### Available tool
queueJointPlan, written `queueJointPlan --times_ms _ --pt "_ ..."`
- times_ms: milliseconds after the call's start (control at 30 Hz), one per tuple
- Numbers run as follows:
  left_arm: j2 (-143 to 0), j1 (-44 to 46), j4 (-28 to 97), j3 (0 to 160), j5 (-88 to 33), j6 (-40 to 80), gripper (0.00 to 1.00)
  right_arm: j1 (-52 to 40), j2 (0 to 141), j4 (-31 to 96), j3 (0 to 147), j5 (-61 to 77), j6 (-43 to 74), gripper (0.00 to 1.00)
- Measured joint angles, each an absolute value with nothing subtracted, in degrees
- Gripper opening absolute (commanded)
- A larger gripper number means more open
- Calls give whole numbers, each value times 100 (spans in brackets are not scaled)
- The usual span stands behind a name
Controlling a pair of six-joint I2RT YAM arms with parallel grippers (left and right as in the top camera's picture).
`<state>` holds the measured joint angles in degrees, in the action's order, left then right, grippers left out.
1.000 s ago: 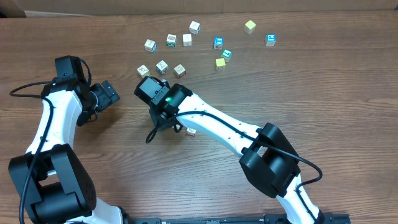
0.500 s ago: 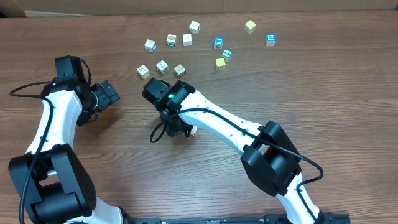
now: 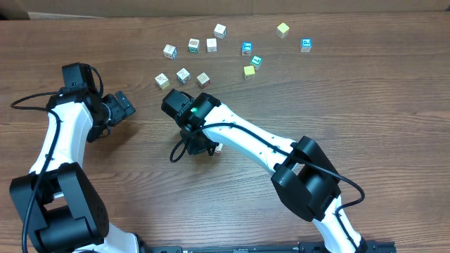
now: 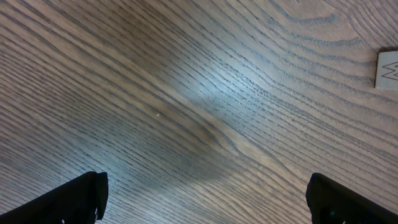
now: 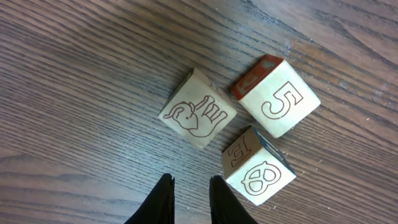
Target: Form a circle
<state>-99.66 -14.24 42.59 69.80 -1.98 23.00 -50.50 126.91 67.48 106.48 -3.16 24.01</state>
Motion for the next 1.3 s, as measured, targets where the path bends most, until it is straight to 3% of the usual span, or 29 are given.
queueJointPlan --times_ms 33,67,233,667,1300 --pt "-9966 -1424 4259 6980 -198 2300 100 -5050 12691 6748 10648 -314 2418 4" --pt "-9966 -1424 4259 6980 -198 2300 100 -5050 12691 6748 10648 -318 2467 4" --pt "-9966 -1424 4259 6980 -198 2300 100 -5050 12691 6606 10648 -298 2799 4" --pt "-9966 -1424 4259 6980 -198 2300 99 -4807 12691 6851 10648 -340 5013 4" --pt "-9966 -1424 4259 6980 -198 2300 99 -5258 12691 6827 10648 -945 6519 4"
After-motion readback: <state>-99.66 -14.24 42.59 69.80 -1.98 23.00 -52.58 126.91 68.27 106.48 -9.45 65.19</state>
